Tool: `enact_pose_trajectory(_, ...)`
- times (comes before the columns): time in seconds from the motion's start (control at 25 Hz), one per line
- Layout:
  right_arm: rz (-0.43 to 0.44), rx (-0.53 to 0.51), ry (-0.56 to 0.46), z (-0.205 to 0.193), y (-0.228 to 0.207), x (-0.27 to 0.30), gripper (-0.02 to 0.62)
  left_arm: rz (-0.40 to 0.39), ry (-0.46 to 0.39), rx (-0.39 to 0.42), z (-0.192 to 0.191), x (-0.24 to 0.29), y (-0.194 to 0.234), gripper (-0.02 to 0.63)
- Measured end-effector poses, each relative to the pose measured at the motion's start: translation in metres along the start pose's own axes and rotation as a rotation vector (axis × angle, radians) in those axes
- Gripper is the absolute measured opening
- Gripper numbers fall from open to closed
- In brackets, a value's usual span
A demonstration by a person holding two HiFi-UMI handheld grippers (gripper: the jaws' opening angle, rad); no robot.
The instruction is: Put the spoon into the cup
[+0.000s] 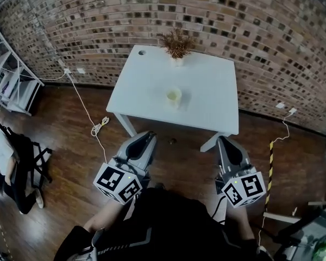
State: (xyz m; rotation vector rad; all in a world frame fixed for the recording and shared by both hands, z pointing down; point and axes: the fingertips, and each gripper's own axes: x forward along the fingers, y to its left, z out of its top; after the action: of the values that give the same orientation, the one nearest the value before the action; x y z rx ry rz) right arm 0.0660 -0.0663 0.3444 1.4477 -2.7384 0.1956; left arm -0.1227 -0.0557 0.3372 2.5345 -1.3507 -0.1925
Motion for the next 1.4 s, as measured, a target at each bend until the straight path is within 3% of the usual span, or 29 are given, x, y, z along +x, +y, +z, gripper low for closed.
enact_pose_trajectory(0.28, -0.026, -0.005, 0.041, -0.002, -0.004, 0.057, 0.006, -0.028, -0.001, -0.067, 0.008, 0.033, 0.057, 0.035)
enact_pose_trajectory(0.6, -0.01, -0.002, 0.047, -0.002, -0.052, 0.117, 0.006, -0.014, 0.002, -0.092, 0.008, 0.099, 0.094, 0.035)
enact_pose_trajectory(0.8, 0.049, 0.007, 0.017, 0.012, -0.077, 0.157, 0.006, 0.048, 0.057, -0.059, 0.01, 0.143, 0.118, 0.035)
enact_pose_trajectory(1.0, 0.092, -0.002, 0.02, 0.014, -0.106, 0.188, 0.006, 0.064, 0.084, -0.058, 0.002, 0.184, 0.128, 0.035)
enact_pose_trajectory(1.2, 0.07, 0.01, 0.051, 0.004, -0.122, 0.217, 0.006, 0.06, 0.082, -0.09, -0.005, 0.213, 0.161, 0.035)
enact_pose_trajectory(1.4, -0.008, 0.015, 0.075, -0.003, -0.128, 0.25, 0.006, 0.028, 0.126, -0.126, -0.018, 0.235, 0.199, 0.035)
